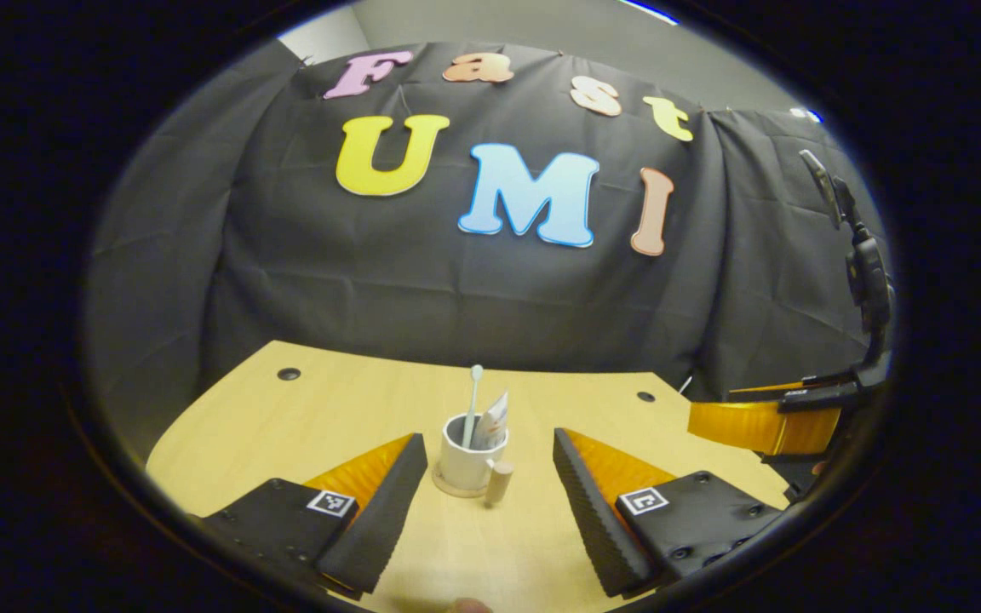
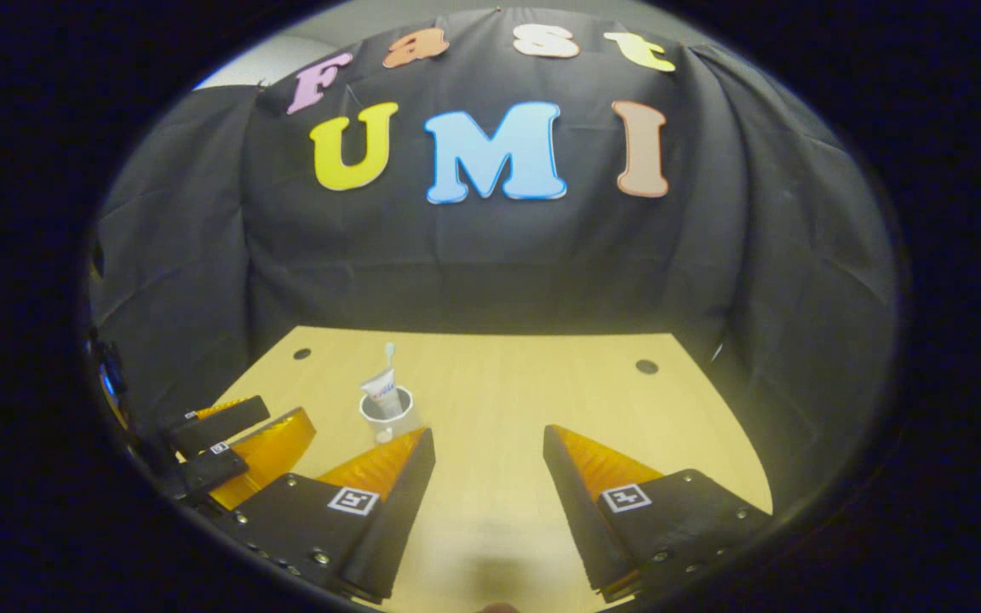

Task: Put the toothbrush and toothpaste on the desktop into the cup, then pick up the cup and place it on the coaster on the desktop.

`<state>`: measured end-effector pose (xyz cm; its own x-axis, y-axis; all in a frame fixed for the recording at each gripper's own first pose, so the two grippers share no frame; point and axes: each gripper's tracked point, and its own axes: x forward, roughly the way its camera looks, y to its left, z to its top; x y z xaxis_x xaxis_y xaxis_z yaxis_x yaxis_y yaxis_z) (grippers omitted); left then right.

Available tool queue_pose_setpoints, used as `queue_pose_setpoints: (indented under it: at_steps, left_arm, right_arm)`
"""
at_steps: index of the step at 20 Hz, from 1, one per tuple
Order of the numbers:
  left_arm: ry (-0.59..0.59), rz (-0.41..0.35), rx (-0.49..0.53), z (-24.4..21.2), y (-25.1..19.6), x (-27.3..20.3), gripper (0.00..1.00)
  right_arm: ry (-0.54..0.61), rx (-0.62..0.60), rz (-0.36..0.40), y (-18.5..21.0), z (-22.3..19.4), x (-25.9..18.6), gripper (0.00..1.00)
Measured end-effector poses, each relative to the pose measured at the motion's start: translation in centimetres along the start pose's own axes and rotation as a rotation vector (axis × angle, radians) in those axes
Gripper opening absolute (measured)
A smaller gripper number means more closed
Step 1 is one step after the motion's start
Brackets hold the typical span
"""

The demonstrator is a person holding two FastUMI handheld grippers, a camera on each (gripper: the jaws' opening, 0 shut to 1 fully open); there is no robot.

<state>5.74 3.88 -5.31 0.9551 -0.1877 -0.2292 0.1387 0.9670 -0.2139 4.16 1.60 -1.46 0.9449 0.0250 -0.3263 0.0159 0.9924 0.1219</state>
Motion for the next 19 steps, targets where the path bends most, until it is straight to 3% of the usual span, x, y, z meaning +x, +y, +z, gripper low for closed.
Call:
queue_pose_setpoints:
  at_steps: [7,9,14,19]
  left_arm:
    - [-0.174,0.038,0.016,4.7,-3.1,-2.5,0.96]
    - [-0.232,0.034,0.026,5.9,-4.5,-3.9,0.96]
    - [-0.308,0.08,0.063,6.6,-5.8,-6.5,0.94]
    - [-0.335,0.117,0.07,7.2,-6.9,-7.4,0.96]
  right_arm:
    - [-0.294,-0.17,-0.032,-2.1,3.7,-4.2,0.8]
    - [-0.311,-0.177,-0.005,-1.6,3.7,-4.8,0.87]
    - [-0.344,-0.135,0.101,-0.5,4.3,-6.1,0.85]
    - [-0.395,-0.156,0.108,-1.4,5.4,-6.7,0.85]
